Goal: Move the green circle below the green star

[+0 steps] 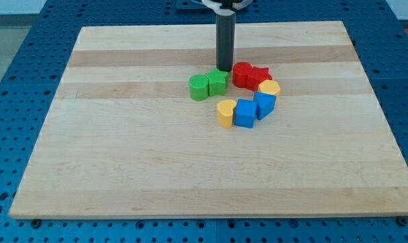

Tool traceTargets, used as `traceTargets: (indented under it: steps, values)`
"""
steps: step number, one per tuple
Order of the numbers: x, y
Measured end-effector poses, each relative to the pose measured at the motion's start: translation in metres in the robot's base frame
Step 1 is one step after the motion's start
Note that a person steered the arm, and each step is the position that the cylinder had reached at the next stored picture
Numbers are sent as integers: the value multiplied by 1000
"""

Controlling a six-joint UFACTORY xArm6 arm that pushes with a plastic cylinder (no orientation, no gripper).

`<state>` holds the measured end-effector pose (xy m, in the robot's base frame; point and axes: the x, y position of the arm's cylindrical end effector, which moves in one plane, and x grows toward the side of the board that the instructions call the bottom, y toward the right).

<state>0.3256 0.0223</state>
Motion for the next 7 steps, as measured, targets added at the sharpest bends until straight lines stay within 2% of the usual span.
traceTargets:
  steps: [1,3,7]
  values:
    - [-9,-11]
    - [-2,-67]
    - [46,-73]
